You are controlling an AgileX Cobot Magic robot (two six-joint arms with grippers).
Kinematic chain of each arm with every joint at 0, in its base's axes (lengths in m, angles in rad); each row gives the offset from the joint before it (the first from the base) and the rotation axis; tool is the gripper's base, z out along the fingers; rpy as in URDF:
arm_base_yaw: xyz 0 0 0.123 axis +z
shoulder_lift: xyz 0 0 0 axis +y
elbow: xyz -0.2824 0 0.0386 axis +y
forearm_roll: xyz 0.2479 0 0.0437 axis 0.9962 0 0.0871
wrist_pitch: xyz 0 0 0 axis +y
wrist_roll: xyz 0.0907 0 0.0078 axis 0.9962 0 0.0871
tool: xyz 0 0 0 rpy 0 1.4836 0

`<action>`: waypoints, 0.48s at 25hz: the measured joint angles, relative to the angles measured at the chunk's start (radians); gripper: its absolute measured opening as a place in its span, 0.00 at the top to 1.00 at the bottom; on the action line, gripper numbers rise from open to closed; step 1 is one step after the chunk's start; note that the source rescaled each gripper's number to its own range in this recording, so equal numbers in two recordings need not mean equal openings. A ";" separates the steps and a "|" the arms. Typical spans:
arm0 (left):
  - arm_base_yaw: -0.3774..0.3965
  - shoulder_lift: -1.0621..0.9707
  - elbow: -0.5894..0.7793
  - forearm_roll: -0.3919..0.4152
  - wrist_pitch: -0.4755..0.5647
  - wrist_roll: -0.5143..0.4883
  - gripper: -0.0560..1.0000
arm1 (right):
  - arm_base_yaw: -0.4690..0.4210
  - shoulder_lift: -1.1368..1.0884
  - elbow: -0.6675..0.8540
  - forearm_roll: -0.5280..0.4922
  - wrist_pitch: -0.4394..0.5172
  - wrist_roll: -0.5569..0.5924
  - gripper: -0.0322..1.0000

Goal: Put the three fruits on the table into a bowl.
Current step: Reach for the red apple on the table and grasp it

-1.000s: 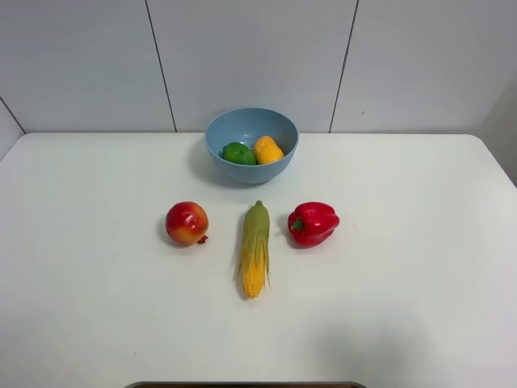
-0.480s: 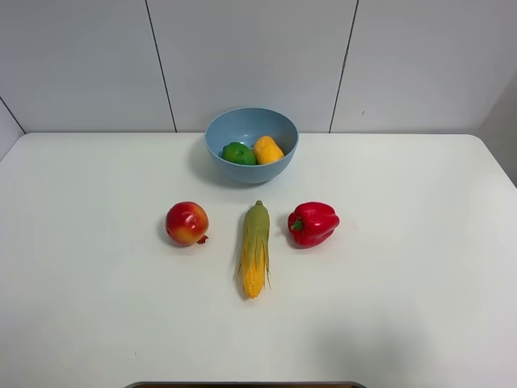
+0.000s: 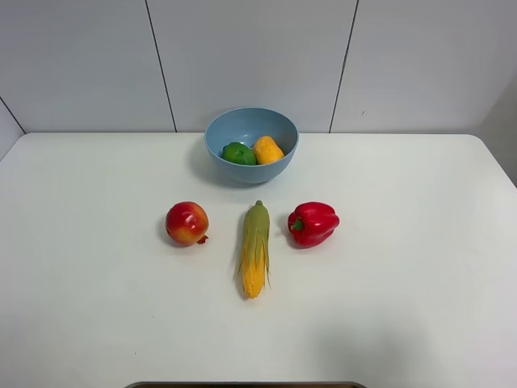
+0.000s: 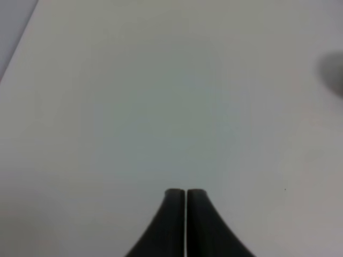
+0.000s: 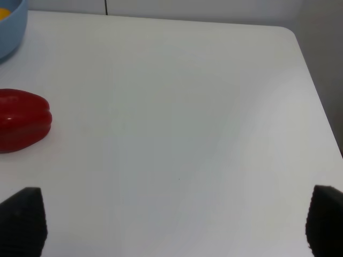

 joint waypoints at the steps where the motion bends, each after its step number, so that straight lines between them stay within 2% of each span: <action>1: 0.000 0.000 0.000 0.000 0.000 0.000 0.95 | 0.000 0.000 0.000 0.000 0.000 0.000 0.00; 12: 0.000 0.000 0.000 0.000 0.000 0.000 0.95 | 0.000 0.000 0.000 0.000 0.000 0.000 0.00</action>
